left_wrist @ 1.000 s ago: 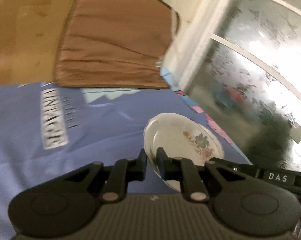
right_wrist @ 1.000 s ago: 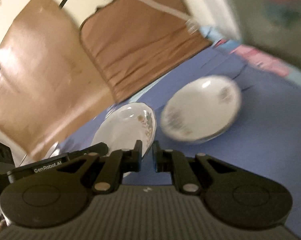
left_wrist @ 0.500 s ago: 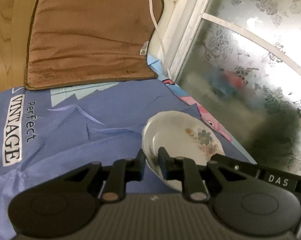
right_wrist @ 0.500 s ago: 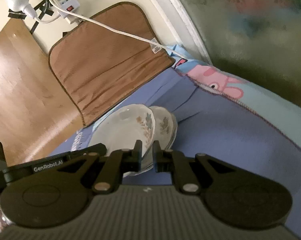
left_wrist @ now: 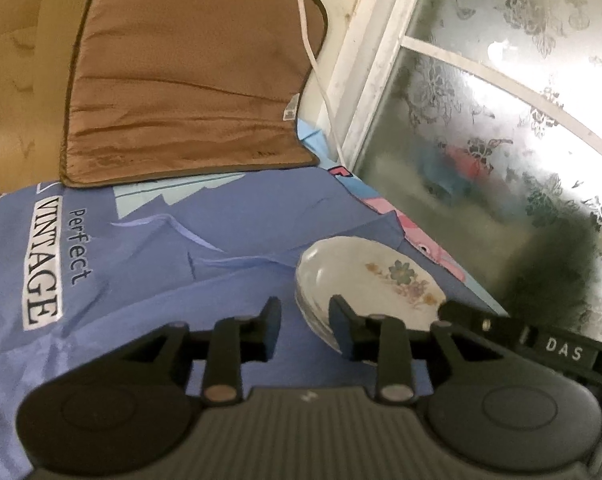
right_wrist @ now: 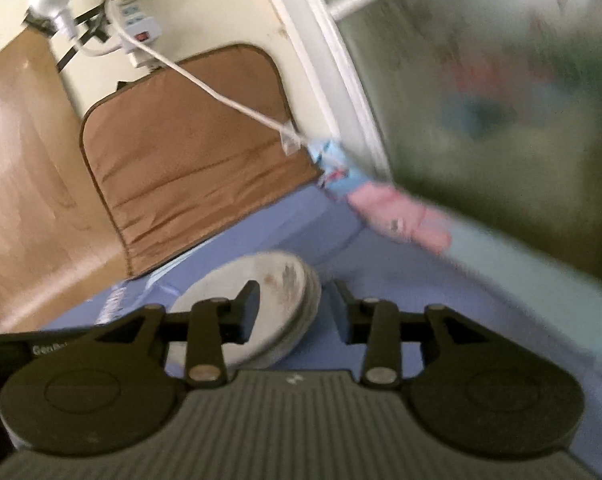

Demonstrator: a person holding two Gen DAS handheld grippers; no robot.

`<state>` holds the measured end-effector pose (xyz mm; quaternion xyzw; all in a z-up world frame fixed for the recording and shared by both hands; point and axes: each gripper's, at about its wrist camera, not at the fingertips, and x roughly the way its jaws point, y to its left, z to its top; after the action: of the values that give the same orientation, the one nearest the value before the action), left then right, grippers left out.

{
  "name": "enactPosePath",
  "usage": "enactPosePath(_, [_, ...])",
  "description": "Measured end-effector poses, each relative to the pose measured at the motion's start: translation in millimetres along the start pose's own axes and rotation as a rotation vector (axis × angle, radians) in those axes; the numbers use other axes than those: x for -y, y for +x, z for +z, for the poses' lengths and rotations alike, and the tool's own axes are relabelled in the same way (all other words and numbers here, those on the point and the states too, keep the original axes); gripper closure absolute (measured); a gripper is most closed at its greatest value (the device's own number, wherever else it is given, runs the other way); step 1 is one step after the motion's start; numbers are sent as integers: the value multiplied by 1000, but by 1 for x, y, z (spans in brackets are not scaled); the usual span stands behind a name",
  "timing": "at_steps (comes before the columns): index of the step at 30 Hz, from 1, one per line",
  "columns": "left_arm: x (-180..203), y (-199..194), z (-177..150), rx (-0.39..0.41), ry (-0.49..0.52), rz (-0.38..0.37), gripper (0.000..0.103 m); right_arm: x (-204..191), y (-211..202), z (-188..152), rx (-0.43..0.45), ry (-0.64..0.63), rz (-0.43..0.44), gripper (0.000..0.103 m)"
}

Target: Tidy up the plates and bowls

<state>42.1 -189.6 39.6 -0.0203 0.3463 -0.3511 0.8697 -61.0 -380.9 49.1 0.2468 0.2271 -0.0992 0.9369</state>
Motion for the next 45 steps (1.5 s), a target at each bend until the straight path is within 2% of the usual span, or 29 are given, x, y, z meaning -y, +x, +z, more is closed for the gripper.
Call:
enactPosePath(3, [-4, -6, -3, 9, 0, 10, 74, 16, 4, -3, -65, 130, 57, 63])
enactPosePath(4, [-6, -8, -4, 7, -5, 6, 74, 20, 7, -2, -86, 167, 82, 67])
enactPosePath(5, [-8, -9, -6, 5, -12, 1, 74, 21, 10, -3, -103, 191, 101, 75])
enactPosePath(6, [-10, -11, -7, 5, -16, -2, 74, 19, 13, -3, -114, 207, 114, 78])
enactPosePath(7, [-13, -13, -9, 7, -20, -1, 74, 18, 14, -3, -114, 216, 109, 76])
enactPosePath(15, [-44, -32, -22, 16, -78, 23, 74, 1, 24, 2, -89, 171, 39, 79])
enactPosePath(21, [-82, -60, -33, 41, -135, 89, 74, -17, 51, 10, -89, 105, 6, 80])
enactPosePath(23, [-100, -75, -38, 57, -161, 125, 74, -26, 54, 12, -80, 54, -20, 76])
enactPosePath(28, [-157, -119, -54, 97, -253, 235, 74, -32, 36, 21, 65, 25, -95, 74])
enactPosePath(31, [-192, -145, -62, 128, -328, 295, 74, -49, 34, 22, 44, 8, -20, 74])
enactPosePath(35, [-229, -175, -66, 196, -420, 351, 74, -103, 44, 7, -56, -89, 136, 74])
enactPosePath(41, [-256, -182, -54, 231, -470, 364, 74, -201, 82, -47, -290, -233, 345, 74])
enactPosePath(45, [-270, -182, -51, 243, -506, 355, 71, -254, 96, -79, -358, -321, 414, 74])
